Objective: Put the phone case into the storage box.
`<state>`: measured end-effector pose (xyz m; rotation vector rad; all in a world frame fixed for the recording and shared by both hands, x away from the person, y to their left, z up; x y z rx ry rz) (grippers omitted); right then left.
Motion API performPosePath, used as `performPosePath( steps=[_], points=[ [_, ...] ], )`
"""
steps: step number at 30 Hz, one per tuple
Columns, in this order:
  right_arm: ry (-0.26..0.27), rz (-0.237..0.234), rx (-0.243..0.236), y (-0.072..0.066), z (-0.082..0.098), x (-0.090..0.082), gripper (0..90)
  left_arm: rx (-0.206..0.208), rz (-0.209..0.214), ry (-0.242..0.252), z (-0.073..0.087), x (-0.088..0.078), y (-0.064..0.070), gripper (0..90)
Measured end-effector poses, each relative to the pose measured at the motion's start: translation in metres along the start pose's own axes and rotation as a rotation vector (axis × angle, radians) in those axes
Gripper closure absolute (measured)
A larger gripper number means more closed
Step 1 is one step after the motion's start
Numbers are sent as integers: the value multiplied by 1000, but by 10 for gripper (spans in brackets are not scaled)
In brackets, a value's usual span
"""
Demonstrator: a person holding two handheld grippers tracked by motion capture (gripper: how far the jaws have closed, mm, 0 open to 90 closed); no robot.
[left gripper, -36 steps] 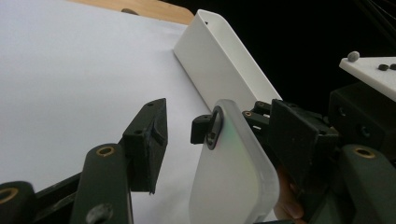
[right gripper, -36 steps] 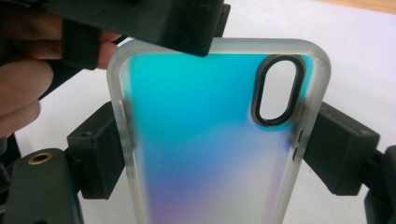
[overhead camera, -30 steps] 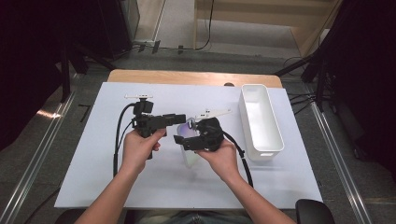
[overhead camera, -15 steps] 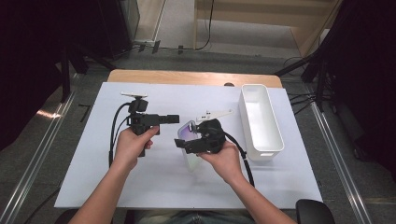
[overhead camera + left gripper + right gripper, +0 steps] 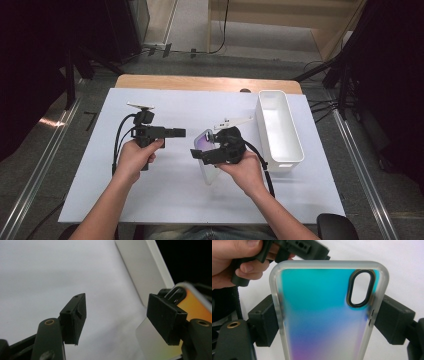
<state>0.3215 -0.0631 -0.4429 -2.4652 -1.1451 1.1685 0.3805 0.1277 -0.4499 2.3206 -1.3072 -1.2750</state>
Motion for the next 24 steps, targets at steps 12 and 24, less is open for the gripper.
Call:
performPosePath(
  steps=[12, 24],
  points=[
    [1, -18, 16, 7, -3, -9, 151, 124, 4, -39, 23, -8, 1, 319],
    [-18, -26, 19, 12, -5, -16, 151, 217, -3, -56, 37, -18, 2, 319]
  ],
)
Point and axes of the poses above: each handheld gripper's, and its own axes: x roughly forward along the jaws, z roughly out of its underside, y roughly to its right, the point moved 5 cm from there along x, roughly forward along the jaws, and after that the axes turned 11 degrees about x, right-handed, at the moved point
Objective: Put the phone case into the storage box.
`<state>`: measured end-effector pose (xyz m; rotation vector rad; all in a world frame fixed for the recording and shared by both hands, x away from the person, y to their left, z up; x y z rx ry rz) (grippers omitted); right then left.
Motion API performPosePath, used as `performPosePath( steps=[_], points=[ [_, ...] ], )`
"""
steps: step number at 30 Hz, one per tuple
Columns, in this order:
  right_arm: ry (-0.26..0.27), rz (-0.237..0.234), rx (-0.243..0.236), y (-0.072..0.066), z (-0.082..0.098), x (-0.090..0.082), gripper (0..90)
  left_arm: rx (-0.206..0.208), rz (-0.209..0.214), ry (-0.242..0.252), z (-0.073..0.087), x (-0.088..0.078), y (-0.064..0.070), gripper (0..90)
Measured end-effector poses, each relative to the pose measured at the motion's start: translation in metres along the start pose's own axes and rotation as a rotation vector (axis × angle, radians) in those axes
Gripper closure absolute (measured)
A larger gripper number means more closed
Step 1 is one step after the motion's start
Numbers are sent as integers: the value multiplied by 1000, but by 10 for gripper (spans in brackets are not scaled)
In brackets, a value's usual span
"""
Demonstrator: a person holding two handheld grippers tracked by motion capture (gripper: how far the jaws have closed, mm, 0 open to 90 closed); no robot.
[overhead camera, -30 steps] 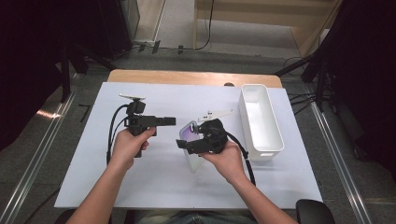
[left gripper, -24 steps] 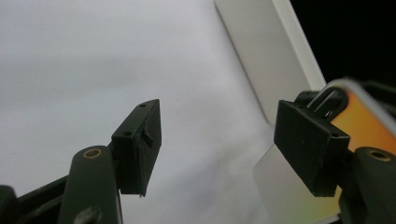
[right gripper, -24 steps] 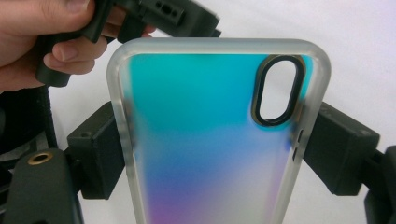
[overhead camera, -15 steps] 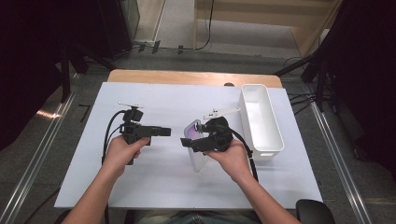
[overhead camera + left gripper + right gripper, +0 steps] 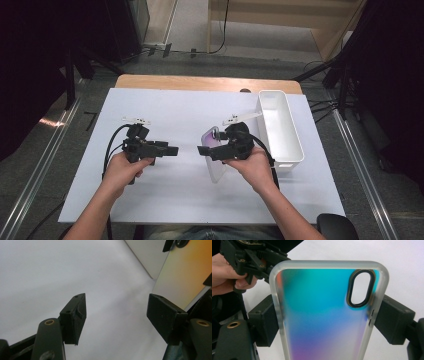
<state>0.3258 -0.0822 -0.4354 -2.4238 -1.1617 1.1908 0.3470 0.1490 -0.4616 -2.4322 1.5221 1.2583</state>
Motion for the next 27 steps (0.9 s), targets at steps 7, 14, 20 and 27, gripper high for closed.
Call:
performPosePath(
  steps=[7, 14, 20, 27],
  points=[
    [-6, -22, -16, 3, -2, -4, 150, 59, -4, 2, 7, -6, 1, 319],
    [-6, -46, -32, 9, -5, -10, 150, 166, -14, -7, 13, -8, 4, 319],
    [-3, -66, -33, 13, -8, -18, 150, 217, -6, -20, 21, -8, 7, 318],
    [-6, -89, -55, 17, -9, -25, 150, 266, 0, -22, 29, -8, 12, 317]
  ],
)
Point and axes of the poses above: each handheld gripper's, and its own axes: x roughly forward along the jaws, z roughly out of its underside, y roughly to its right, the point moved 5 cm from there along x, roughly forward along the jaws, and after that the axes turned 11 degrees about x, right-handed, at the moved point
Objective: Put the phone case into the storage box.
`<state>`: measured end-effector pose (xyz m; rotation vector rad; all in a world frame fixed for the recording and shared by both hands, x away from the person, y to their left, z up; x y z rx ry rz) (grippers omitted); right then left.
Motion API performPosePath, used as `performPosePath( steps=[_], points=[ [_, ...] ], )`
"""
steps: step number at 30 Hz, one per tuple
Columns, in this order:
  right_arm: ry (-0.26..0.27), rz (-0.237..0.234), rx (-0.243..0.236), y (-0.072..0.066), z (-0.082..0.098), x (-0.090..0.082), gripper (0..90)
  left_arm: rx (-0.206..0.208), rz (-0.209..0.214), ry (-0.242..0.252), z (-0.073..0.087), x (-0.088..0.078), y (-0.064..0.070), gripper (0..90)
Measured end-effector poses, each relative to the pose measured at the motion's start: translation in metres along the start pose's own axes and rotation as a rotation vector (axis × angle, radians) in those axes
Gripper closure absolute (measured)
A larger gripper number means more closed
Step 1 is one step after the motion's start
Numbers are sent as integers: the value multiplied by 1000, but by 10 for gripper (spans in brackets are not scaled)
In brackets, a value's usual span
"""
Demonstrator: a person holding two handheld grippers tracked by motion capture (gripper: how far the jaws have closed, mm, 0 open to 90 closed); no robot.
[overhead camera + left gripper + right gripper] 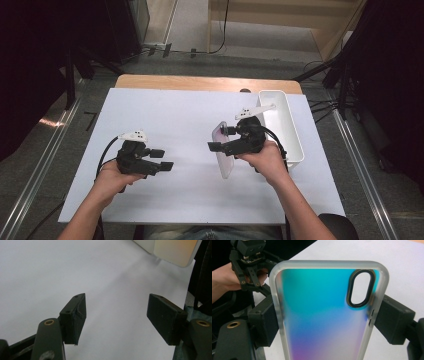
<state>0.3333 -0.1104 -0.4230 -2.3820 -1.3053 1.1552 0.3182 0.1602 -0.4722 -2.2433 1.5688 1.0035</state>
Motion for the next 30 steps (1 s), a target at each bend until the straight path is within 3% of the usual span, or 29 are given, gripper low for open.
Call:
performPosePath(
  steps=[11, 17, 30],
  points=[
    [-21, -33, -53, 3, -1, -11, 150, 14, 8, -20, 9, -3, 5, 283],
    [-10, -31, -48, 7, -4, -20, 150, 28, 6, -21, 15, -6, 8, 283],
    [34, -4, -31, 19, -12, -51, 150, 11, 15, -17, 17, -7, 8, 282]
  ],
)
Point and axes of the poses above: each handheld gripper's, and its own axes: x roughly forward along the jaws, z roughly out of its underside, y roughly to its right, the point moved 5 cm from there along x, roughly forward along the jaws, and after that the axes turned 11 degrees about x, right-handed, at the moved point
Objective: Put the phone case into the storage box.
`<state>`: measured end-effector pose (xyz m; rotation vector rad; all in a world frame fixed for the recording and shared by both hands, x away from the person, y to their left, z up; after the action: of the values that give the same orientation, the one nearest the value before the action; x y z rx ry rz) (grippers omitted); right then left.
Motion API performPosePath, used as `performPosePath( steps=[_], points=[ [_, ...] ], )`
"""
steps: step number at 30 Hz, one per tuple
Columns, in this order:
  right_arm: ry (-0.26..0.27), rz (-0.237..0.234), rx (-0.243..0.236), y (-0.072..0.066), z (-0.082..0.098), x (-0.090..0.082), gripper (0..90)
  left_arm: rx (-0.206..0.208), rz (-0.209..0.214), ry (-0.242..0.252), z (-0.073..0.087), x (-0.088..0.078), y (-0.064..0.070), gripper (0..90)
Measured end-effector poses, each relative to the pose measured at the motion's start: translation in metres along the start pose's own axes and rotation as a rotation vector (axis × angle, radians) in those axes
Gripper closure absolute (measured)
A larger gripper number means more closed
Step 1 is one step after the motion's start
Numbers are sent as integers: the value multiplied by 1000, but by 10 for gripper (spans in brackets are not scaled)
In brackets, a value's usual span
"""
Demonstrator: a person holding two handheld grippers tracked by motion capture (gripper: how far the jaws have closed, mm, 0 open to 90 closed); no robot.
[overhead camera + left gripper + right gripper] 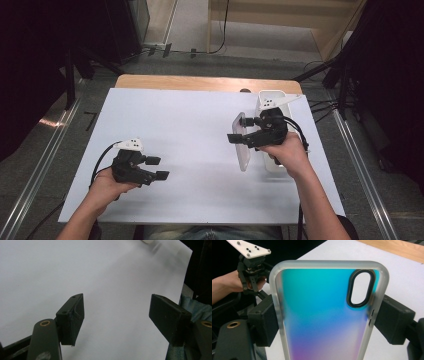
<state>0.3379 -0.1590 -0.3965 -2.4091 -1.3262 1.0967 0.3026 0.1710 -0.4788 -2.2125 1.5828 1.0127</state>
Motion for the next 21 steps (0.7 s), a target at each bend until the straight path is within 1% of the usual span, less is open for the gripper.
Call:
performPosePath(
  steps=[3, 10, 13, 17, 19, 21],
  points=[
    [4, 19, 8, 3, -1, -6, 150, 2, -5, -5, 1, 1, 0, 282],
    [34, 57, 33, 10, -6, -20, 150, 1, 3, -4, 1, 1, 0, 282],
    [45, 71, 48, 12, -8, -26, 150, 10, 5, -12, 1, 1, 1, 282],
    [59, 98, 62, 16, -10, -34, 150, 4, -1, -4, 1, 1, 0, 282],
    [65, 110, 80, 17, -10, -38, 150, 6, 4, -8, 1, 0, -1, 282],
    [83, 134, 89, 19, -12, -44, 150, 1, 5, -3, 1, 0, -1, 282]
  ],
)
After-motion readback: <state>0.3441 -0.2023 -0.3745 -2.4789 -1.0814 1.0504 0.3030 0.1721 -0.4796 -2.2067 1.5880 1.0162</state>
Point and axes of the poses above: each handheld gripper's, and its own axes: x roughly forward along the jaws, z roughly out of its underside, y roughly to its right, the point moved 5 cm from there along x, roughly forward along the jaws, and after that the axes turned 11 degrees about x, right-handed, at the moved point
